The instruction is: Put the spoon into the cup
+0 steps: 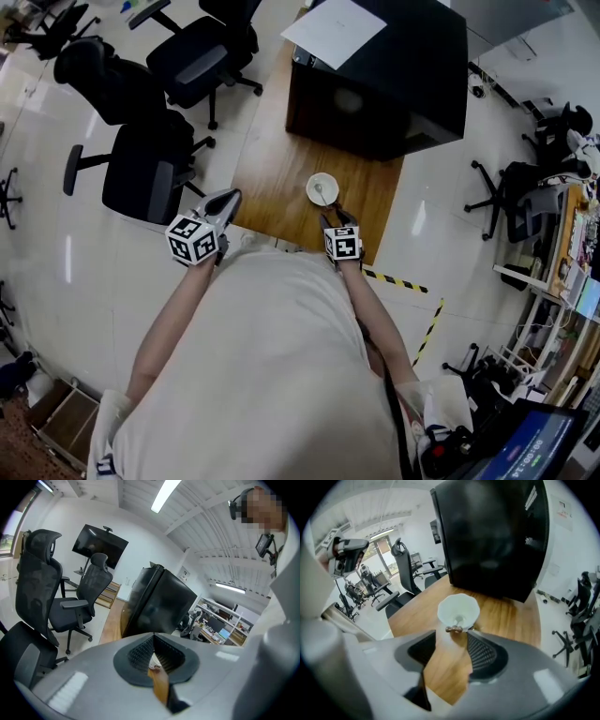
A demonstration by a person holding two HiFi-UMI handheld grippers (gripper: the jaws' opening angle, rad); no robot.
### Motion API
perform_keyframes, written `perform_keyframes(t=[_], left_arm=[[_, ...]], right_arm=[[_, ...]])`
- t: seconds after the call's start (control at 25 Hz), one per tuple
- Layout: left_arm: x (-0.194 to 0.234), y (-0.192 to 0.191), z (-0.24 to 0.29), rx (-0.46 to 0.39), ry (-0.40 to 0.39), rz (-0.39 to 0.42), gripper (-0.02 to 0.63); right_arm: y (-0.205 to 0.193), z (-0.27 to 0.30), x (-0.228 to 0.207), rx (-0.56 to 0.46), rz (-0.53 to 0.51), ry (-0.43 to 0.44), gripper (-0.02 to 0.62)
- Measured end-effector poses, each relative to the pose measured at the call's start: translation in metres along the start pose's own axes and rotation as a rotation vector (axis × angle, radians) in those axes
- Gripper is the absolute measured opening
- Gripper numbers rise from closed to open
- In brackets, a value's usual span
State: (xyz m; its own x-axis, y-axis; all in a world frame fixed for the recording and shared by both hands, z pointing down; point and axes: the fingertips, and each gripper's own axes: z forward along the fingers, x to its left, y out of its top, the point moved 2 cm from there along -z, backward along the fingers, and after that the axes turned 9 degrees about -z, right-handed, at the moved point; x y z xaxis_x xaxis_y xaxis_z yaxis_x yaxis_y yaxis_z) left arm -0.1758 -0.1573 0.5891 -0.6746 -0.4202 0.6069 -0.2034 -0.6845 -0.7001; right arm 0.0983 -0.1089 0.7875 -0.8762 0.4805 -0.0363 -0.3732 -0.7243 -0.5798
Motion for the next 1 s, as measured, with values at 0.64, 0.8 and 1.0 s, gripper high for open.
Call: perform_keyframes(t=[0.64,0.8,1.0], left_arm=[[0.008,-0.014,-0.039,0.054,-0.127,0.001,0.003],[0.01,-0.021,-0.048,0.06,-0.168,0.026,0.003],[0.026,-0.031,-0.069,0.058,-0.169,0.008,0.002]], right_arm=[[0.087,-0.073,0.078,-0.334,0.224,0.026,0.21],[0.121,-0.099,0.101,-0.456,0.294,0.054,0.205],[0.138,-0.118,0.138,-0.545,0.298,0.064,0.189]])
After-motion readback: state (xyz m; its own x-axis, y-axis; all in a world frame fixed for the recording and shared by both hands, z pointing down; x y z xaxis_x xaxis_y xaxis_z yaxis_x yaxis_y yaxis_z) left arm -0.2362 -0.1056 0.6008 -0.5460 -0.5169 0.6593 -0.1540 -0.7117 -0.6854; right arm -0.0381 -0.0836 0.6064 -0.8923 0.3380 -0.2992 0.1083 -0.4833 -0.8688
